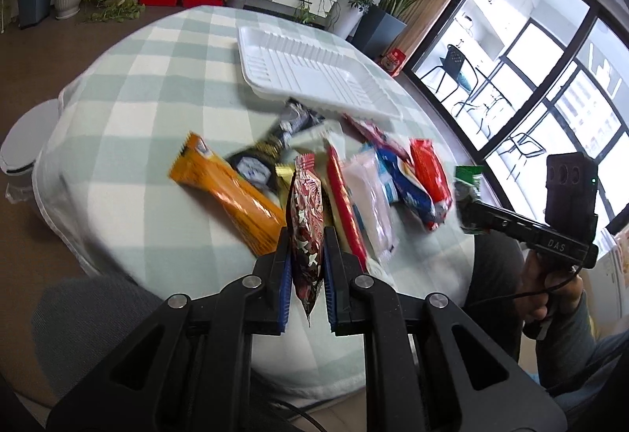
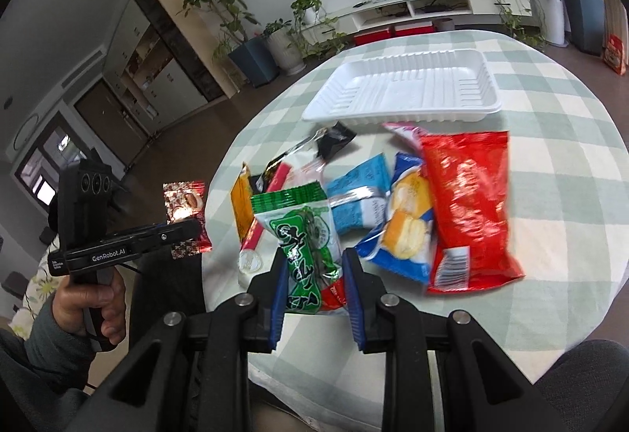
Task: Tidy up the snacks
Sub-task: 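Carry both packets to the white tray and open both tools to release them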
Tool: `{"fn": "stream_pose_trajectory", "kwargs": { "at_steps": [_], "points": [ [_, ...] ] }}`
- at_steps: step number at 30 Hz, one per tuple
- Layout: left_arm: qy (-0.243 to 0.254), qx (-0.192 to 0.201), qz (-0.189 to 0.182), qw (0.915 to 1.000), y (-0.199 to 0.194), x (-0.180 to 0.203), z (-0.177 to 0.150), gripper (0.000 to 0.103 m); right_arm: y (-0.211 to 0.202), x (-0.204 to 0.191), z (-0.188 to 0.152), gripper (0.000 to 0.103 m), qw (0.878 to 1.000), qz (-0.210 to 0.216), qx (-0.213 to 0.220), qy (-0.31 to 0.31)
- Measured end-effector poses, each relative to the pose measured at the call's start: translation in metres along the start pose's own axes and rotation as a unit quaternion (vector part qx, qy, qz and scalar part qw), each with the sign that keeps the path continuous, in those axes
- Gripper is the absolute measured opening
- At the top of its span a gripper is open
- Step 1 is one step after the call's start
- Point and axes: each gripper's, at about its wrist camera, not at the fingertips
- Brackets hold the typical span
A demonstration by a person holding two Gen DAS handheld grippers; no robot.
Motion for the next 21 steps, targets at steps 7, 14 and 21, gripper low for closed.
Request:
{"fn": "stream_pose_trajectory", "kwargs": {
  "at_steps": [7,14,21],
  "points": [
    [0.045,0.055,0.046,0.9964,-0.023,-0.016,0.084,0.012,-0.048,0.074,0.047,0.029,0.993,-0.049,0.065,0.085],
    [0.095,0.030,0.060,0.9932,0.021,-0.010,0.190,0.012,-0.067,0.151,0.121,0.029,0.973,-0.136,0.100,0.157],
    [0.116,-0.024,0.055,0.9914,0.110,0.011,0.247,0.012,-0.004,0.138,0.184,0.029,0.986,-0.117,0.064,0.103]
  ]
}}
Point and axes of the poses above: each gripper's, at about its wrist camera, not at the fingertips, and y roughly the way its jaws point, x to its right, z to its top, and after that the axes turned 3 degrees about -x, right-handed
